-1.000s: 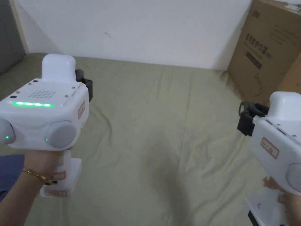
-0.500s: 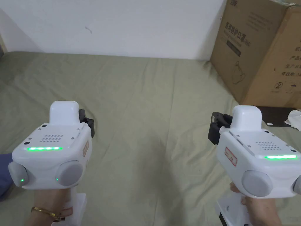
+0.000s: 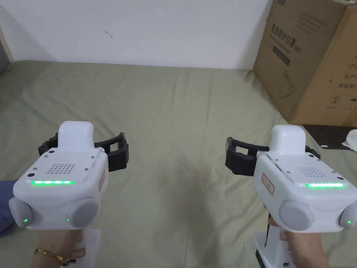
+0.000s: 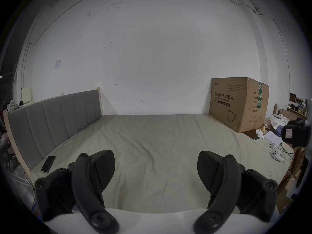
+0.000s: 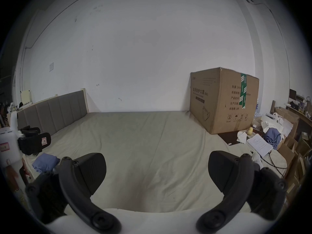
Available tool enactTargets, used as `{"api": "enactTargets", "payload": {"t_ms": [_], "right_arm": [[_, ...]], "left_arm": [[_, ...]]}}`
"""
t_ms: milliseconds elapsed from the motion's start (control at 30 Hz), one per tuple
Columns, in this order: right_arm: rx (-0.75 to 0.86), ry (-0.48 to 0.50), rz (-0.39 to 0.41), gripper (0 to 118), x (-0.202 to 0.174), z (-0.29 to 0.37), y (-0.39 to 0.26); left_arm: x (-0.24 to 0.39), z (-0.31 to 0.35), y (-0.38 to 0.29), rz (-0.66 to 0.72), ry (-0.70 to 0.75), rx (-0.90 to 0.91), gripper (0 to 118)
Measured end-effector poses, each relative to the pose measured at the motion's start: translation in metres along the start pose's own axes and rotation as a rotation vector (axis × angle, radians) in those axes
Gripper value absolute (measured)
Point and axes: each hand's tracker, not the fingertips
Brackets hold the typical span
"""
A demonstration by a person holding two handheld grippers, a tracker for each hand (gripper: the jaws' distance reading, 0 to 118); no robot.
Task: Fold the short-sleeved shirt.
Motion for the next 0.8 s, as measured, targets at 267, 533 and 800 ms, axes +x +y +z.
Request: {"api": "enactTargets", "payload": {"t_ms": [267,533,800], "right_arm": [[-0.02,0.0,-0.002,118,-0.0008,-0.0015,0.004],[-0.023,-0.002,-0.01,118,-0.0037,-0.0009,0.0018],[-0.028,0.004,-0.009,118,-0.0059,-0.0015,-0.0007]], "left_arm": [[-0.0049,0.0012,-0.0023,0.011,0.002,0.006,101],[-0.0058,0.0019,-0.0062,0.005,0.007,-0.008,101],[-0.0046,0.0021,-0.0073,0.0,0.002,-0.009,101]]}}
